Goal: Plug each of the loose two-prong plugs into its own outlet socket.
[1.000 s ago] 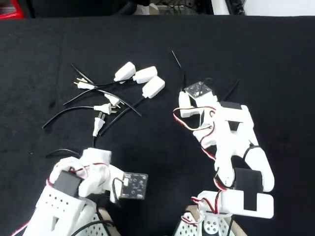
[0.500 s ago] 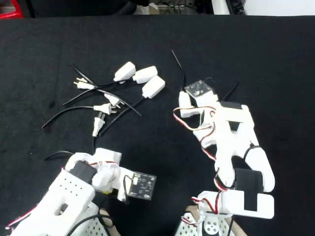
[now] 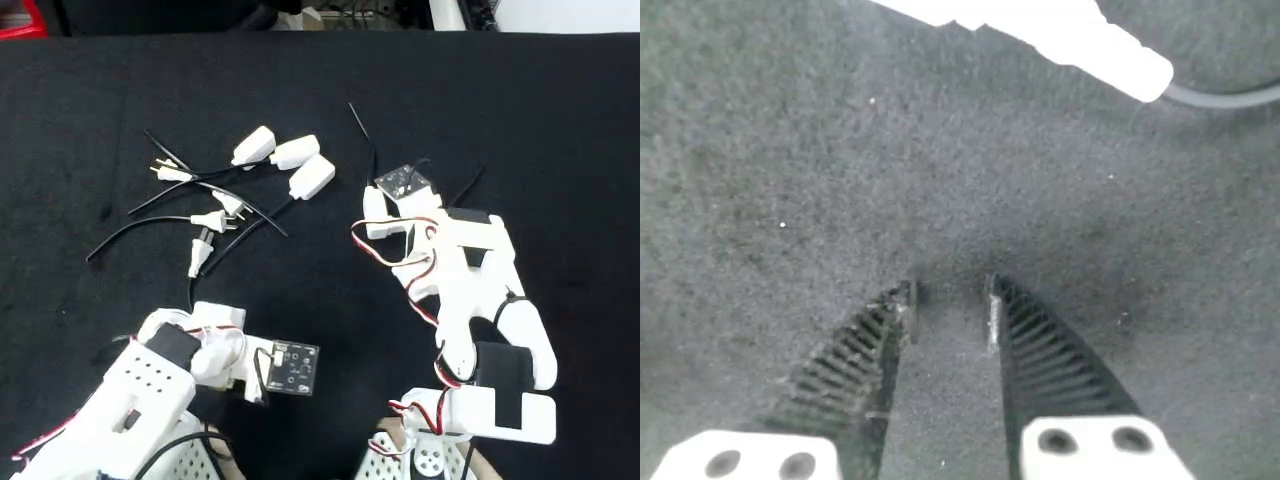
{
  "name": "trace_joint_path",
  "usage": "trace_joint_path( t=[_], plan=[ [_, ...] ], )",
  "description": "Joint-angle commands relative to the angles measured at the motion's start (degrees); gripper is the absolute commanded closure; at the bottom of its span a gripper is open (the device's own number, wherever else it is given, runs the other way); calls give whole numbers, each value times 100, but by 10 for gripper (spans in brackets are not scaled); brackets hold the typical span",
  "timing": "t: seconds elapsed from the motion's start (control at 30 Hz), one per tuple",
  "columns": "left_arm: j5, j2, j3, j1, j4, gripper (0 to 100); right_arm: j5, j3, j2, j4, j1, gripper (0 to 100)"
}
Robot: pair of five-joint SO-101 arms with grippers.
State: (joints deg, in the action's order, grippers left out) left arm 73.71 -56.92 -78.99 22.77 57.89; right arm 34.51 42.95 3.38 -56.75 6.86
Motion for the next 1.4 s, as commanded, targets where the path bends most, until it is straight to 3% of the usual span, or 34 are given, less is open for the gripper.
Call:
trace_joint_path(
  t=[0.0,0.23,0.47,0.63,1.03,1.1,1.2,1.37],
  plan=[
    [-404,70,189,40,-9,948,-35,4,171,62,-70,885],
    [-1169,70,488,-66,-114,963,-35,13,171,62,-70,885],
    [-2215,123,409,-110,-1495,949,-35,13,171,62,-53,885],
    [-2321,123,163,-92,-2119,920,-35,13,171,62,-53,885],
    [-2347,62,251,-110,-1749,740,-26,-31,171,-141,-79,885],
    [-2356,62,444,-119,-1371,702,-26,-31,198,-229,-79,885],
    [-2567,53,875,-136,-826,722,-44,-66,215,-281,-79,885],
    [-3138,-26,2132,-1007,466,744,-44,-549,224,-958,-97,885]
  ],
)
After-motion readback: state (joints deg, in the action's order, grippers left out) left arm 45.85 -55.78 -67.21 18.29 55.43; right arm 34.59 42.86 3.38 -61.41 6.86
